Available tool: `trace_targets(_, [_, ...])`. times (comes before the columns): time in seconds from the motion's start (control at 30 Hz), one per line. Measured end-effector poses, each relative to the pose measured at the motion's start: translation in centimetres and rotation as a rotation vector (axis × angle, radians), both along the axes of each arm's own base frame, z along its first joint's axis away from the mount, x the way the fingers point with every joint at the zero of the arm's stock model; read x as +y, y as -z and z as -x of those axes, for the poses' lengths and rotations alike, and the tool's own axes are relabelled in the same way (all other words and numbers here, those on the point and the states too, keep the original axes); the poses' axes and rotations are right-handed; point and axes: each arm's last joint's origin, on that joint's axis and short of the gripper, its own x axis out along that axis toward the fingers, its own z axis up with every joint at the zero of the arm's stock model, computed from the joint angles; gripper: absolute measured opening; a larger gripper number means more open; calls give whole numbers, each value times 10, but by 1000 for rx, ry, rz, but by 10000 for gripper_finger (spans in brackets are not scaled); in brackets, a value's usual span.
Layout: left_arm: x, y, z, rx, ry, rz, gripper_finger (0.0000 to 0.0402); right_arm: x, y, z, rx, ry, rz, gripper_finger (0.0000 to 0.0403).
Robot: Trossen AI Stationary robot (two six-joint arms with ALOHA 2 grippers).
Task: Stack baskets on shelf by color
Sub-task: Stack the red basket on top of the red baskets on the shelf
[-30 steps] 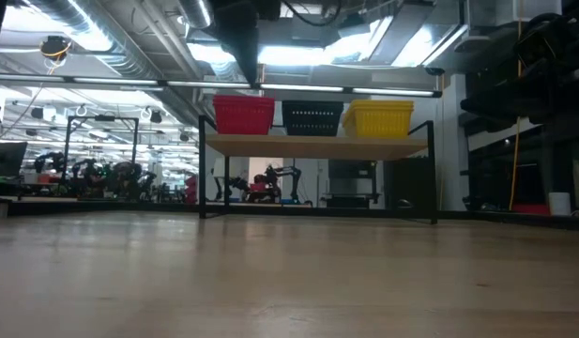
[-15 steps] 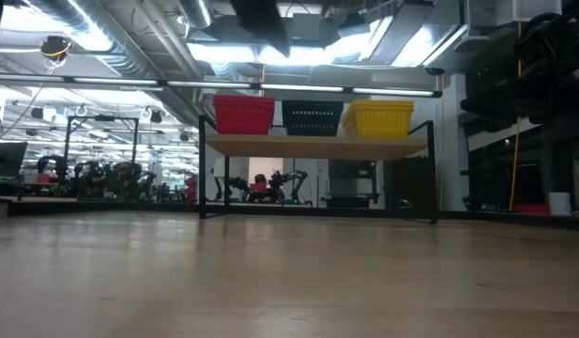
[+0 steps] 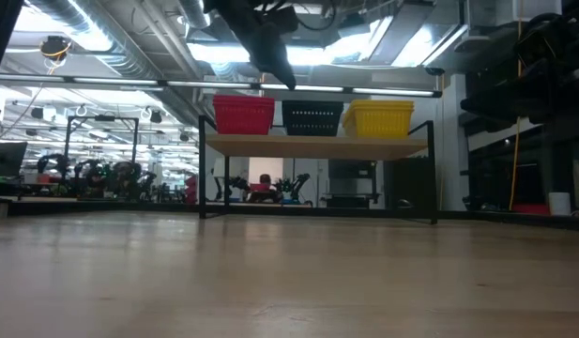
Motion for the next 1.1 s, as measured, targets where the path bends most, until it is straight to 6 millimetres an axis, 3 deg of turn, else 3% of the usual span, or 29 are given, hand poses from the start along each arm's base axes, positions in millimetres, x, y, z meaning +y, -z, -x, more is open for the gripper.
trace_targets(1.1, [-3, 11, 9, 153, -84, 19, 139, 0, 0, 0, 0, 0, 0, 88])
